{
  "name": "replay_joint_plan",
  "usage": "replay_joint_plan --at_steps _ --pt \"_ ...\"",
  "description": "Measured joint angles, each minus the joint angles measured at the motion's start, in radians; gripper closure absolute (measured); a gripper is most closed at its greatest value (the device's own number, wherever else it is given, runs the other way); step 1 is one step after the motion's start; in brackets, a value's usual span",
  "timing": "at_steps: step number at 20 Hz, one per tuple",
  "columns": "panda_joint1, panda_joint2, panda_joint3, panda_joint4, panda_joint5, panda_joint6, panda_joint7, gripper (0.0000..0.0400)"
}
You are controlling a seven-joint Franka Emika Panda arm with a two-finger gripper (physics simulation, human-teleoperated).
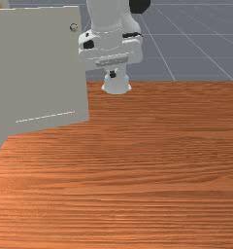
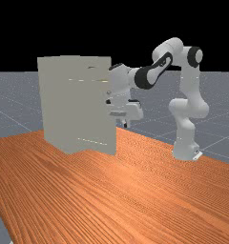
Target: Close the cabinet door
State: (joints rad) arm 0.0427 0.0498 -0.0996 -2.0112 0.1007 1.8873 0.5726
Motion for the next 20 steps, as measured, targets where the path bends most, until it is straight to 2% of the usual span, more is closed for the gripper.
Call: replay_joint_plan --at_steps 7,12,14,16,20 --pt "0.0 0.07 -0.008 0.068 0.014 0.055 0.123 0.04" --pt "0.005 0.093 -0.051 0.118 0.012 0.058 0.139 0.04" --pt "0.029 0.096 -0.077 0.128 0.002 0.059 0.137 0.04" --pt "0.062 0.097 -0.112 0.124 -0.039 0.068 0.135 0.04" --pt "0.152 0.091 -0.209 0.105 -0.102 0.066 0.128 0.04"
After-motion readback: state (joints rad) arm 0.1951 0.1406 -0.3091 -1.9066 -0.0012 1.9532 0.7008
